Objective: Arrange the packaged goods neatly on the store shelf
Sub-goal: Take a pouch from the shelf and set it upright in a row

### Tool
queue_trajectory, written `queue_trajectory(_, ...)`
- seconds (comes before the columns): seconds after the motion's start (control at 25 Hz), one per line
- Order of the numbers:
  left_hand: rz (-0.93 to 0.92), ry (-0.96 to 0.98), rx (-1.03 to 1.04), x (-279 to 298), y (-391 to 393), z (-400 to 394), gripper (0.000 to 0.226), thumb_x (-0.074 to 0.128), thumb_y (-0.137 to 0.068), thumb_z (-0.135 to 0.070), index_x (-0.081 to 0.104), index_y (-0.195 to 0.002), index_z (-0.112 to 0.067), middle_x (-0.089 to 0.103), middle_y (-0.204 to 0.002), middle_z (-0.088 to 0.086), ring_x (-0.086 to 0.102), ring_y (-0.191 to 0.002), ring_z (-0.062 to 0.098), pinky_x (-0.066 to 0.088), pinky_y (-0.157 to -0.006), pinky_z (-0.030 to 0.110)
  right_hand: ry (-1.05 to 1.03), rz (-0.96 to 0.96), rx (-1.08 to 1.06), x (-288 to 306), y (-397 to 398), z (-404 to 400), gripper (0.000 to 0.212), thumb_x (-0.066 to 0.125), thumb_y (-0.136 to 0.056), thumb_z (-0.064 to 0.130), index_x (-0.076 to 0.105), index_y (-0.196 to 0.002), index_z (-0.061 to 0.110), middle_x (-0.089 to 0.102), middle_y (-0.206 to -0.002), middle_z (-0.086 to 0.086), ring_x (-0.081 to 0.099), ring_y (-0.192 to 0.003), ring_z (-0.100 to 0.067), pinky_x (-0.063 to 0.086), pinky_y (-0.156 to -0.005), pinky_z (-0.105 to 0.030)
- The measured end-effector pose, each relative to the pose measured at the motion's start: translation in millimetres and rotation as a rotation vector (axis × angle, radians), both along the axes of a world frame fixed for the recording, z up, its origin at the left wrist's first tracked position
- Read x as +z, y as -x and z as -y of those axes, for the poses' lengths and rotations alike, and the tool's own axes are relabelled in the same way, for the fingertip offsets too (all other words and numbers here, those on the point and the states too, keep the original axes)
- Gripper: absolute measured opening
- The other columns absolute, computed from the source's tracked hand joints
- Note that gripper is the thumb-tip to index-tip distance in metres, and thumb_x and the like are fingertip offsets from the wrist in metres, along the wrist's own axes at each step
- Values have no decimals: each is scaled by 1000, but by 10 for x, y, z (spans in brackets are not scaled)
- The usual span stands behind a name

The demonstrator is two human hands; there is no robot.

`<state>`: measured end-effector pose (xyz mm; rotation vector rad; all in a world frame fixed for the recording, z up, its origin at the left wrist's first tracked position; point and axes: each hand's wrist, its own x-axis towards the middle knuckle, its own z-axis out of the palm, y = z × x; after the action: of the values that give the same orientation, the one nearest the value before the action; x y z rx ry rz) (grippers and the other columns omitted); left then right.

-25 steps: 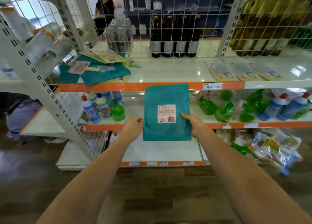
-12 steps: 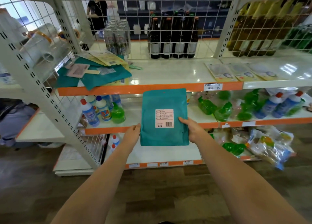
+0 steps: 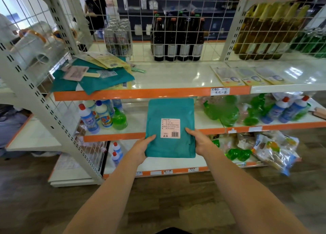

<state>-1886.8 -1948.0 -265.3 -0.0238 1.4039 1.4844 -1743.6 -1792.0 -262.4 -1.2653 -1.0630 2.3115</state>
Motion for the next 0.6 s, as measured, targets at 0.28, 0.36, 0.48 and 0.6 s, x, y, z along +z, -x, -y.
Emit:
queue_trajectory(0.28,-144,62,15,28,76,-7,27,64,-89,-18,59,-113,-8,65,-115,12,63,-96,28,52,-84,40,-105,158,38,17,73,46,27,53,-95,18,54,-121,8,64,-114,-7,61,-100,-24,50,-83,-37)
queue_trajectory(0.36,-280,89,16,63,133,-8,30,62,-90,-15,58,-118,-3,64,-115,14,61,-94,29,50,-83,38,-173,266,38,22,81,57,29,51,-95,18,53,-123,10,58,-126,-5,56,-111,-22,45,-89,-33)
queue_trajectory(0.48,-715,275,-120,113,241,-15,27,61,-91,-21,61,-111,-3,67,-110,15,63,-90,30,52,-80,39,-154,281,59,62,165,101,26,53,-94,21,53,-118,13,53,-133,-6,53,-118,-22,45,-91,-34)
queue_trajectory(0.6,-1198,514,-397,194,161,4,24,54,-93,-28,66,-102,-11,68,-100,11,62,-86,27,43,-65,31,-42,189,116,144,379,232,36,56,-94,30,49,-125,13,54,-127,-9,54,-111,-27,47,-90,-40)
